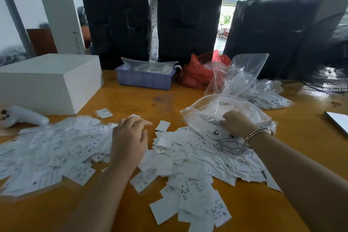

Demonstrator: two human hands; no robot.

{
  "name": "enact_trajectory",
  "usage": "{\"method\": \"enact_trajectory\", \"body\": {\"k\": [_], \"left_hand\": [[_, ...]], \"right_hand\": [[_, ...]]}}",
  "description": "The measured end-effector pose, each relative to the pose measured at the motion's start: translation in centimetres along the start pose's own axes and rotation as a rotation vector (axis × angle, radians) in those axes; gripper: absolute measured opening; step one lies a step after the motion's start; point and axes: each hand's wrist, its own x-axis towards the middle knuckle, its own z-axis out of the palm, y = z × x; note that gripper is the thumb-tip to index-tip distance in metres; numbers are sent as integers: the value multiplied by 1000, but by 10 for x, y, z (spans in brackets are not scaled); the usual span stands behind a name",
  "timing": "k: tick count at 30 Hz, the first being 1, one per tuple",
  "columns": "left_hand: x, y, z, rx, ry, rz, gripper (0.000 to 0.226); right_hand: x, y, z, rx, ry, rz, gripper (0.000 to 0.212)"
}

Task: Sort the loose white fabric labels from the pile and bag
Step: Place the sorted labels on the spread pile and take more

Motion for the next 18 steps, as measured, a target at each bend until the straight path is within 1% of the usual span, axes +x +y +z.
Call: {"method": "enact_trajectory", "body": {"k": [1,3,5,8,11,13,16,18], "left_hand": [[-1,3,1,-34,-27,62,23],[-4,9,2,-90,-84,130,21],[-5,11,3,-133,-131,140,20],[-4,12,4,-173,-140,124,19],[-4,13,4,-199,-143,110,19],[-5,13,4,-209,-149,113,18],[-6,14,5,-224,-168,124,18],[-6,14,6,-236,-170,121,18]], "right_hand": [[-1,-1,3,14,-12,12,22],[-3,-4,8,80,44,25,20],[-5,-8,10,105,103,31,16],[-8,-10,11,118,167,50,15],[-7,-5,12,185,212,62,16],[-7,-3,12,128,193,63,15],[-9,-4,13,3,94,68,14],[-10,-7,13,-8,110,62,16]]}}
